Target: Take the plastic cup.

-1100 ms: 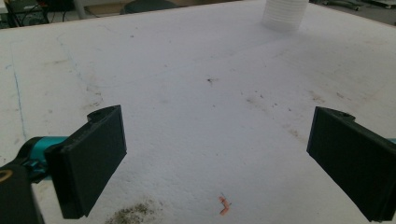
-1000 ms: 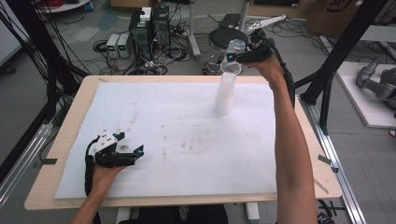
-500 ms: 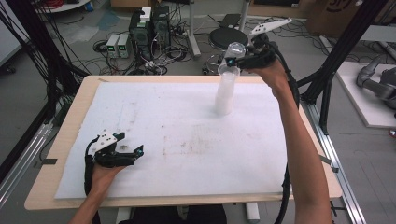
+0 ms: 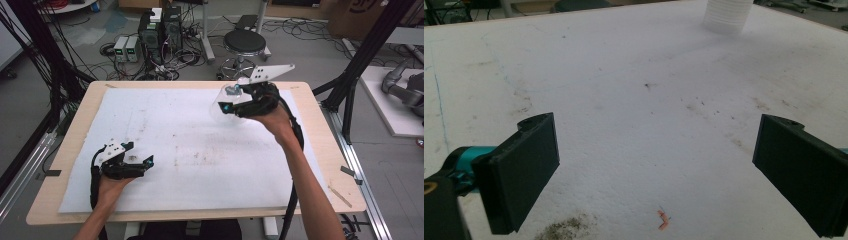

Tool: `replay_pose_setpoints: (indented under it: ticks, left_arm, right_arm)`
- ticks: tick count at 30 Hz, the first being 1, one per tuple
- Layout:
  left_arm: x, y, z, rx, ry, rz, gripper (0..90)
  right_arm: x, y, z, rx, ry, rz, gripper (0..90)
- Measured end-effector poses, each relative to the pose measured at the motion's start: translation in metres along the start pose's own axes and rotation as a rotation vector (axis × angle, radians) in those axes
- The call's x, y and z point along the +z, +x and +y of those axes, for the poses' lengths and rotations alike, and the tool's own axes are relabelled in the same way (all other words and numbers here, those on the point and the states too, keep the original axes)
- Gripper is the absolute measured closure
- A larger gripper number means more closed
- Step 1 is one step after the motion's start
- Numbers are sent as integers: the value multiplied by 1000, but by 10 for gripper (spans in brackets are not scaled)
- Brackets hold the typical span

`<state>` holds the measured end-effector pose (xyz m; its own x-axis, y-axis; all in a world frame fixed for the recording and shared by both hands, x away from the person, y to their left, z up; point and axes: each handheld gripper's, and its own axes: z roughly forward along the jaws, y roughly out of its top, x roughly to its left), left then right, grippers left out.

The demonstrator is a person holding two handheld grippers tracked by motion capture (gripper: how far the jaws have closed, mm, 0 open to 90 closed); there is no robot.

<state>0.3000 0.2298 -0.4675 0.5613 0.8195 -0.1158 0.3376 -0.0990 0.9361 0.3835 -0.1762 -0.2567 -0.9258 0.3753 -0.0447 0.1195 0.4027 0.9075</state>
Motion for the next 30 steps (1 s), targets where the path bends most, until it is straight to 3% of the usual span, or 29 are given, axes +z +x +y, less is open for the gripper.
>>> replay_pose_setpoints:
  ticks: [4, 12, 19, 23, 30]
  left_arm:
    - [0, 0, 0, 7, -3, 0, 46]
    - [-1, 0, 0, 3, -3, 1, 46]
    - [0, 0, 0, 6, -4, 0, 46]
    - [-1, 0, 0, 7, -4, -2, 46]
    - [0, 0, 0, 5, -1, 0, 46]
  right_arm:
    - [10, 20, -14, -16, -1, 19, 408]
    - [29, 44, -44, 5, -19, 67, 408]
    - [44, 51, -59, 15, -15, 99, 408]
    - [46, 53, -64, 19, -24, 124, 407]
    - [45, 53, -66, 12, -27, 125, 407]
